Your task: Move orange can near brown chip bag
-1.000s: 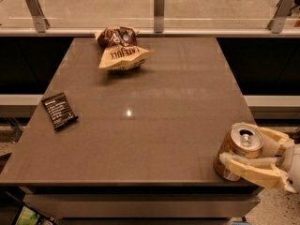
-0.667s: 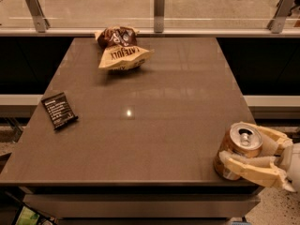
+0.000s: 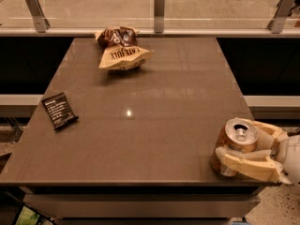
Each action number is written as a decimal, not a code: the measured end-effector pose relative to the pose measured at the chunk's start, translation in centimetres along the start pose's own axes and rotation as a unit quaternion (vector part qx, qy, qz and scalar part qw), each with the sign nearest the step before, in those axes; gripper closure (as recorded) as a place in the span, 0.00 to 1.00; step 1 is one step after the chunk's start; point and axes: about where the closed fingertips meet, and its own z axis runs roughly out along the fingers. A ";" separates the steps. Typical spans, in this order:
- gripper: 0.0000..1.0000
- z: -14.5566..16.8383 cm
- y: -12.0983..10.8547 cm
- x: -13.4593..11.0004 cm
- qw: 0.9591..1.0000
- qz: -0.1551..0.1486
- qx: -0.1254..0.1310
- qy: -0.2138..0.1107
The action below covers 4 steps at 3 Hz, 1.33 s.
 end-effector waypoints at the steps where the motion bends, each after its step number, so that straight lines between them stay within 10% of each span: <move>1: 1.00 1.1 -1.4 -1.5 1.000 -0.006 -0.013 0.015; 4: 1.00 4.8 -6.2 -6.2 0.998 -0.020 -0.054 0.029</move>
Offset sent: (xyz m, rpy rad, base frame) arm 0.0699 0.0108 0.0427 -0.0772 0.0609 0.0885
